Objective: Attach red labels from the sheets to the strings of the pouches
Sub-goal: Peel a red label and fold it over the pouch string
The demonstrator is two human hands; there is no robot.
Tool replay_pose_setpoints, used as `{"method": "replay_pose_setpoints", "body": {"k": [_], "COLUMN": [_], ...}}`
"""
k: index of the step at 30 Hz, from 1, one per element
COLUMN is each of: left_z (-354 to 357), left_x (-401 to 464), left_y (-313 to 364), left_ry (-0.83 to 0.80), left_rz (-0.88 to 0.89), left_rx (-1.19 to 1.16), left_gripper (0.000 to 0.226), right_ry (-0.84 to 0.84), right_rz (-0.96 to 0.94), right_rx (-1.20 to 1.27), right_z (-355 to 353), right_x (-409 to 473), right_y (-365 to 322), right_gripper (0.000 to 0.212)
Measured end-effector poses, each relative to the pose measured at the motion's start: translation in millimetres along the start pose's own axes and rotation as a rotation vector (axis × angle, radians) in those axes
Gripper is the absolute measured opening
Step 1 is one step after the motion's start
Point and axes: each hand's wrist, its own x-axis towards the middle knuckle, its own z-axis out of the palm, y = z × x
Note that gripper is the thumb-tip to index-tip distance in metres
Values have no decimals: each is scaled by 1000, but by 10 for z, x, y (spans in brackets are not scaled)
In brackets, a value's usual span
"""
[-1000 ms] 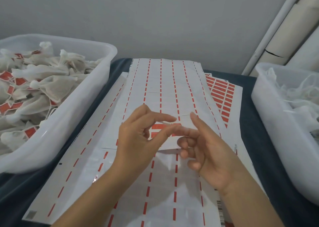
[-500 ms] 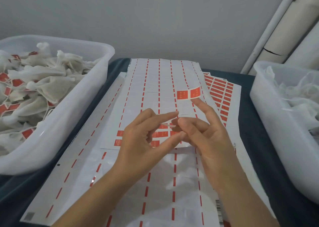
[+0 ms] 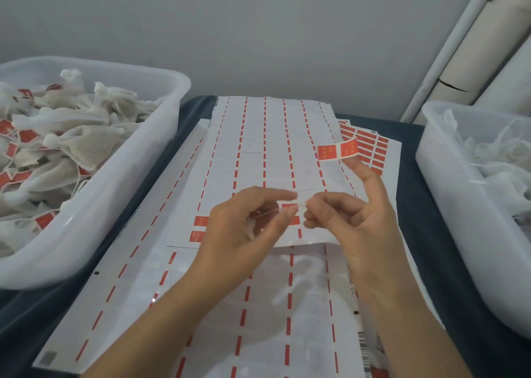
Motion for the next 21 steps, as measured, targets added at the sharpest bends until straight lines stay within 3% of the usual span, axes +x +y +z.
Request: {"method": "replay_pose_setpoints", "body": {"k": [4,8,14,17,21], "left_z": [-40,-63,-96,-86,-63], "left_x": [61,91,115,107,104], "left_y": [15,25,-12,-3,1], "left_ry": [-122,-58,-46,-73,-53], "left_rz": [-263,-432,-466,-456,-464], "left_rx": [-168,-336,-242,-227,-238], "left_gripper": [20,18,17,17,15], "right_ry": [42,19,68,-68,-182], "right_rz": [-23,7,57,143,207], "right_rx": [-87,-133,-183,-103,-85], "right_z": [-88,-86,-132,-145,-91], "right_x": [53,63,61,36,33], "right_y": [12,66,-47,-129,-47], "right_gripper": [49,47,35,17,16]}}
